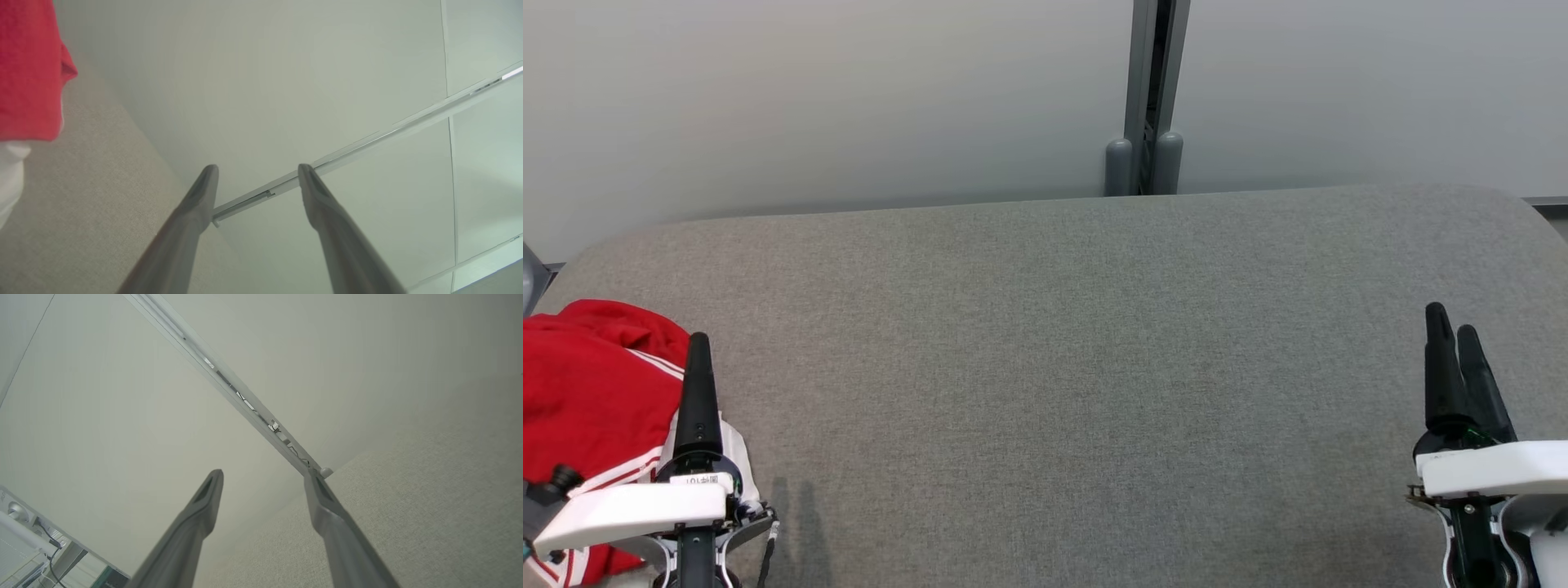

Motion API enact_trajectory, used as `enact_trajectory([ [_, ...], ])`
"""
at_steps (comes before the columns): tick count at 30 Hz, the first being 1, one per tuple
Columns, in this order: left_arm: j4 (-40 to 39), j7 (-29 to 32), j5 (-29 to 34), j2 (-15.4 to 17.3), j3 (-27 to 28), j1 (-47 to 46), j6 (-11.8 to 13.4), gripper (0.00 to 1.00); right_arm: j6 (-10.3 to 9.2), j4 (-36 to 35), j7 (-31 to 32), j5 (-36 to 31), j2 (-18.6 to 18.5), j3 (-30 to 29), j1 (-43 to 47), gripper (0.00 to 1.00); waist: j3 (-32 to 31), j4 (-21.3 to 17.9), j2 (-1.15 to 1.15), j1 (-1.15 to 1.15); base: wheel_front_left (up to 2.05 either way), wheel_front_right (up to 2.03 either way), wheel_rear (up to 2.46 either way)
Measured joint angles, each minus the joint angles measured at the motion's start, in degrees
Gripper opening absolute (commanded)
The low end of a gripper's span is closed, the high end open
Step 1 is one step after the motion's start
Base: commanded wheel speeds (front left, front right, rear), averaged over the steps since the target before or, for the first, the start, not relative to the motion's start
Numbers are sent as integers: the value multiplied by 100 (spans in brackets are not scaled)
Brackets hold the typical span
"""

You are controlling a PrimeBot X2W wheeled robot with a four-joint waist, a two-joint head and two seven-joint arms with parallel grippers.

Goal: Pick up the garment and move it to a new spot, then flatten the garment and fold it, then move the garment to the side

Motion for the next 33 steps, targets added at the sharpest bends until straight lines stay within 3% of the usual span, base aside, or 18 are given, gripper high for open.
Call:
enact_trajectory([
  [8,-545,-159,960,7,-67,15,19,100,0,-304,-125,-1056,-2,122,-63,100,51,6,0,0,0,0,0],
  [18,-1101,-346,2613,15,-700,120,363,100,1,-417,-276,-1953,-12,175,-103,100,97,-1,0,0,0,0,0],
  [24,-1167,-461,3739,18,-1312,235,668,100,1,-344,-363,-2543,-16,366,-104,100,102,-24,0,0,0,0,0],
  [29,-1001,-530,4330,27,-1549,254,1106,100,1,-260,-426,-2895,-19,437,-103,100,110,-33,0,0,0,0,0],
  [33,-954,-595,4800,25,-1798,253,1248,100,1,-134,-478,-3136,-22,466,-90,100,120,-32,0,0,0,0,0],
])
